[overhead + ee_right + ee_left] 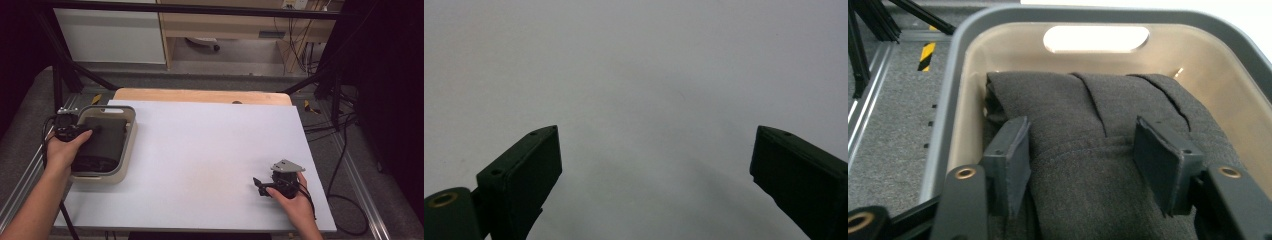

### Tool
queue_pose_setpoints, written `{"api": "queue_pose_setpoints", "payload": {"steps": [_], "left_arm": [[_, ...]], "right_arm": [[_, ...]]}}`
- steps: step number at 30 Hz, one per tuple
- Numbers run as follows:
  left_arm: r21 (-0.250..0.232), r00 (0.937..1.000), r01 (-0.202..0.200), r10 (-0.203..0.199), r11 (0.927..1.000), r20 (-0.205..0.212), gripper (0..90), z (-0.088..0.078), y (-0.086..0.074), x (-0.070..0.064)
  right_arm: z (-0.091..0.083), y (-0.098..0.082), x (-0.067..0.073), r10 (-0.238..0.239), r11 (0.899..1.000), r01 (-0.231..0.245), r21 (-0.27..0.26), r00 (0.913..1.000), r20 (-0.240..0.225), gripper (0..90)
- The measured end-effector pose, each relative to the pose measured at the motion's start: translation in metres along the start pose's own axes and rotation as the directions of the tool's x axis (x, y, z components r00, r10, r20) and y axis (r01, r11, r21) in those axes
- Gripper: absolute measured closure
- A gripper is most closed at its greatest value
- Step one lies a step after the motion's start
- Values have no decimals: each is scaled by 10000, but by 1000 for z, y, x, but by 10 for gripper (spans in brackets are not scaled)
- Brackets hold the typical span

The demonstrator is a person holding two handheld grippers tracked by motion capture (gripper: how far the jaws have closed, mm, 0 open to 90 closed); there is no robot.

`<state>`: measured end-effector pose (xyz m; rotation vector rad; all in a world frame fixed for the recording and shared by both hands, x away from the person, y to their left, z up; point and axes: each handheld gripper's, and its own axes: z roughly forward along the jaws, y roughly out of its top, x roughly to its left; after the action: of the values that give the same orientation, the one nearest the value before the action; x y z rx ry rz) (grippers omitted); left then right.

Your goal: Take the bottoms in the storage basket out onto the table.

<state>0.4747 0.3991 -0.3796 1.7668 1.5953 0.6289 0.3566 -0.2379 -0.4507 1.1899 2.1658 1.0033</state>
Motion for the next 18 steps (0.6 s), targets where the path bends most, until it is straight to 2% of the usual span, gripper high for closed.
{"api": "queue_pose_setpoints", "payload": {"steps": [2,3,5,7,9,13,14,15,16,17,18], "left_arm": [[-10,9998,99,-99,10000,194,432,2,-1,0],[-72,9988,213,-210,9997,447,445,4,-2,-1],[-81,9982,210,-205,9997,565,474,4,-2,-2],[-113,9968,39,-29,9999,798,478,6,-1,-7],[-114,9964,18,-8,9999,843,470,7,-1,-8],[-452,9961,69,-29,9990,878,427,4,2,-6],[-464,9982,-43,71,9989,603,348,2,5,-3],[-464,9982,-43,71,9989,603,311,2,5,-3],[-454,9993,-173,188,9988,332,293,2,6,-1],[-254,9993,-232,239,9994,302,278,5,5,1],[-254,9993,-232,239,9994,302,255,5,5,1]], "right_arm": [[0,0,1,35,10000,-35,39,10000,-41,71],[0,0,1,12,10000,-12,40,10000,-41,71],[0,0,1,12,10000,-12,41,10000,-51,71],[1,0,1,-8,10000,8,37,10000,-65,71],[1,0,1,-54,10000,54,62,10000,-77,70],[2,0,1,-70,9999,70,88,10000,-71,69],[2,0,1,-60,9999,61,95,10000,-66,66],[2,0,1,-37,9999,38,139,10000,-80,64],[2,0,1,-36,9999,37,166,9999,-95,64],[2,0,2,-68,9998,70,205,9999,-96,65],[2,0,2,-105,9998,107,172,9999,-95,66]]}}
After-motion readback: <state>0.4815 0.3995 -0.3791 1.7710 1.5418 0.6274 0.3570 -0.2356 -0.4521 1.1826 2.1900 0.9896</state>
